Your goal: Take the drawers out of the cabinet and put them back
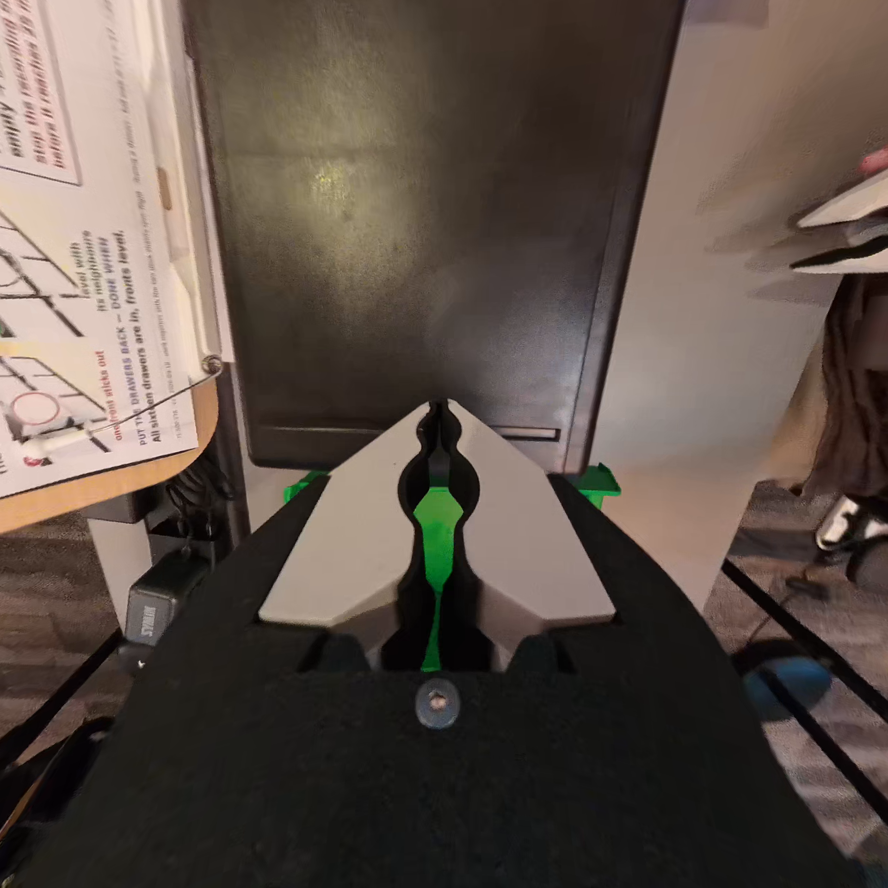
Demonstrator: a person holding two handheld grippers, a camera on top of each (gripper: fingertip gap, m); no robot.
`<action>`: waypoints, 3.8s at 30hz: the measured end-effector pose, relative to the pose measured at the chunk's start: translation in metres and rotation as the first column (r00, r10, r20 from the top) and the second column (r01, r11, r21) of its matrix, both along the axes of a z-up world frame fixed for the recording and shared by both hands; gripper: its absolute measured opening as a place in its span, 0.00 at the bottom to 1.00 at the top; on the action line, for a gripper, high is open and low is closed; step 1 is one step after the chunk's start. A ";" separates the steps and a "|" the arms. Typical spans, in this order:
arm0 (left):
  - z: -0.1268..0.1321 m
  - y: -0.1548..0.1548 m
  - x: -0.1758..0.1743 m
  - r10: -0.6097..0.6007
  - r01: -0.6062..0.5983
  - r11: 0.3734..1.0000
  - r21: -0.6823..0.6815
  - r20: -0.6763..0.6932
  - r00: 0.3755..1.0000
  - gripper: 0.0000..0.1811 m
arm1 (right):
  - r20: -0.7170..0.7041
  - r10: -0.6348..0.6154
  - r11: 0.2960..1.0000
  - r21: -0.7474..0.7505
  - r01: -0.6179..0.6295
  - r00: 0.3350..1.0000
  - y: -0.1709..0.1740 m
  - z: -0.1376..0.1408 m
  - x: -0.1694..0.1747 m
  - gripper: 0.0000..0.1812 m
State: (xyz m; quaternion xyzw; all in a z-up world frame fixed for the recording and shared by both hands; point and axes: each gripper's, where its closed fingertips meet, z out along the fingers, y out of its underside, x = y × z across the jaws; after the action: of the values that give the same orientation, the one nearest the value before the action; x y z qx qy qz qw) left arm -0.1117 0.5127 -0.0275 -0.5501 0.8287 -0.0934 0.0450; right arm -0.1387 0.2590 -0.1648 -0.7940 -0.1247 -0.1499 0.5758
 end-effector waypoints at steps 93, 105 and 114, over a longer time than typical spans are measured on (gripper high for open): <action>-0.009 -0.004 0.006 0.070 -0.064 0.996 0.057 -0.129 0.989 0.00 | 0.787 -0.425 0.849 0.518 -0.105 0.447 0.072 0.118 -0.044 0.02; -0.009 -0.004 0.007 0.071 -0.066 0.997 0.041 -0.112 0.991 0.00 | 0.828 -0.391 0.871 0.474 -0.129 0.402 0.071 0.117 -0.042 0.02; -0.009 -0.004 0.007 0.067 -0.062 0.997 0.043 -0.110 0.992 0.00 | 0.858 -0.340 0.904 0.411 -0.117 0.384 0.071 0.145 -0.043 0.01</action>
State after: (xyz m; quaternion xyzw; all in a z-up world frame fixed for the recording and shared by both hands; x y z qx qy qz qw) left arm -0.1048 0.5089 -0.0366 -0.5799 0.8134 -0.0446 0.0125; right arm -0.1820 0.3300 -0.0198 -0.4460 -0.3314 -0.6237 0.5498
